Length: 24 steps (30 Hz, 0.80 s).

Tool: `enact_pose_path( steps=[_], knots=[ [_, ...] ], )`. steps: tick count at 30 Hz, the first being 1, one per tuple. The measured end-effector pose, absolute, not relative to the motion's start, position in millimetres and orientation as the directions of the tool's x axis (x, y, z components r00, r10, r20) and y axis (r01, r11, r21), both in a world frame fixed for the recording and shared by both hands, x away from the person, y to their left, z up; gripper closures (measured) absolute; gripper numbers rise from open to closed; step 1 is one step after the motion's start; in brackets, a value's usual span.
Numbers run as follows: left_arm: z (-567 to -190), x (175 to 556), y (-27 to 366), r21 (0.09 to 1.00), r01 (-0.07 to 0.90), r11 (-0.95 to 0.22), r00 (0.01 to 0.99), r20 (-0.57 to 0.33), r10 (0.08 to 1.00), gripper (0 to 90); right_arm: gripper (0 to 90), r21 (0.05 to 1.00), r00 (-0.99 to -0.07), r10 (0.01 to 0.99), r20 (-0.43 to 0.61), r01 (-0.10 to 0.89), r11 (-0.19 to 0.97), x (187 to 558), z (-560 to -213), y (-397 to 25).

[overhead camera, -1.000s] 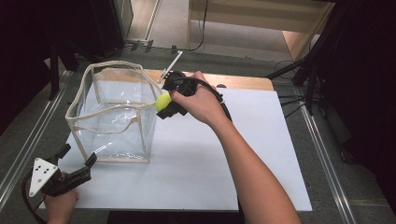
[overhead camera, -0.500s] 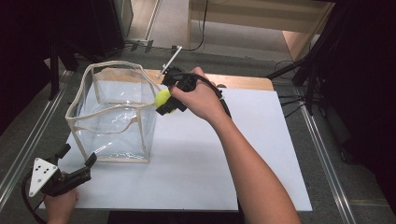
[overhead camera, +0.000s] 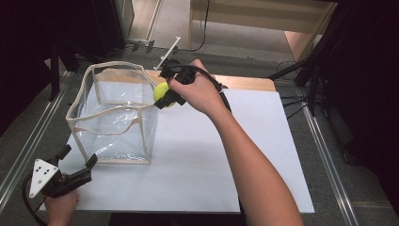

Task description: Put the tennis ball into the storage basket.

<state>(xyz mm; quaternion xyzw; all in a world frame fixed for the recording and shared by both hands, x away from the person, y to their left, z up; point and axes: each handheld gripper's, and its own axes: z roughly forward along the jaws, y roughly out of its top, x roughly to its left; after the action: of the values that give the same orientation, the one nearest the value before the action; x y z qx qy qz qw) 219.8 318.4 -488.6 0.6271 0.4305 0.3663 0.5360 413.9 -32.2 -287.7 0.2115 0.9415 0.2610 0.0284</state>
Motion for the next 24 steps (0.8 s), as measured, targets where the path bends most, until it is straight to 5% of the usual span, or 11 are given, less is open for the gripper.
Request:
enact_pose_path(
  steps=[24],
  knots=[
    [-489, 219, 320, 0.988, 0.147, -0.046, 0.372, -0.012, 0.928, 9.8, 22.9, 0.501, -0.909, 0.414, 0.052, 0.382, 0.777, 423, -278, -11]
  ],
)
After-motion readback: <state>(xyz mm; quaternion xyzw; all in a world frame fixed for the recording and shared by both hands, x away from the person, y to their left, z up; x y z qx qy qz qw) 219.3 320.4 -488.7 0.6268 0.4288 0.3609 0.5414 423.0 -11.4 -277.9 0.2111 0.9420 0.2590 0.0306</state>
